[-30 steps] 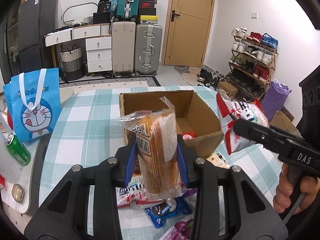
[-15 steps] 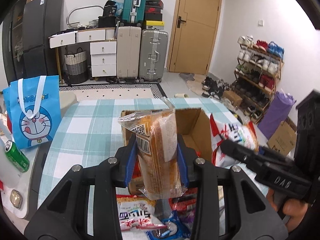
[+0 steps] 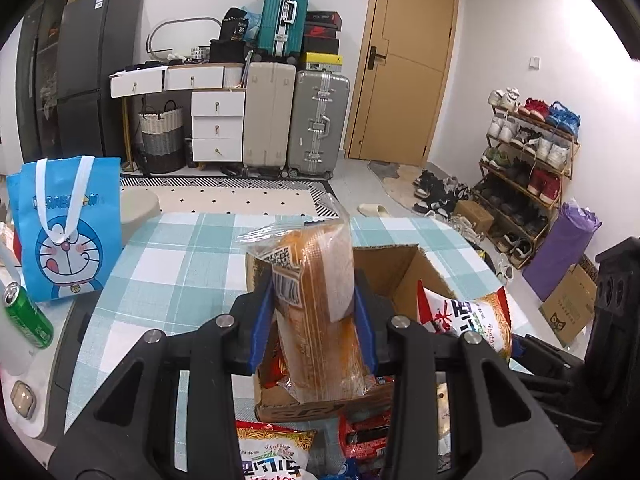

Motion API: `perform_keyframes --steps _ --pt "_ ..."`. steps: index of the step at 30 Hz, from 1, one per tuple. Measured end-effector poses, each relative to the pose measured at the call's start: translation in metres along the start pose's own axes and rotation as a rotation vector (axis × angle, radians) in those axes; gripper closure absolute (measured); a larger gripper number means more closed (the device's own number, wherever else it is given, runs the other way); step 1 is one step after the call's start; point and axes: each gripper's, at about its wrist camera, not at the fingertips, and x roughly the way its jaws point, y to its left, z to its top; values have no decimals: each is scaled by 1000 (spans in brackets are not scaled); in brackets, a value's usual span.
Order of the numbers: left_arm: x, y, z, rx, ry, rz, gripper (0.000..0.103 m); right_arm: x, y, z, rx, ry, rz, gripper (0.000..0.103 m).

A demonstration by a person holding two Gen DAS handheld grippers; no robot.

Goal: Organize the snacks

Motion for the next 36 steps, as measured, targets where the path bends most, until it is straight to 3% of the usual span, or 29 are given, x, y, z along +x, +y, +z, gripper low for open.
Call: perform_keyframes --steps 15,18,20,22,26,36 --pt "29 1 -12 35 68 29 68 11 3 0 -30 12 1 38" --pt "28 4 -13 30 88 14 56 5 5 1 -35 -6 -2 30" --pt "24 3 -14 36 93 16 30 -2 3 1 -33 -23 -2 23" --pt "15 1 -15 47 70 26 22 -10 2 1 -36 -35 -4 22" --pt "1 -6 -20 78 63 8 19 -24 -2 -2 -30 -41 -14 2" --pt "-43 -14 -48 110 55 28 15 -57 4 -26 -71 -23 -15 1"
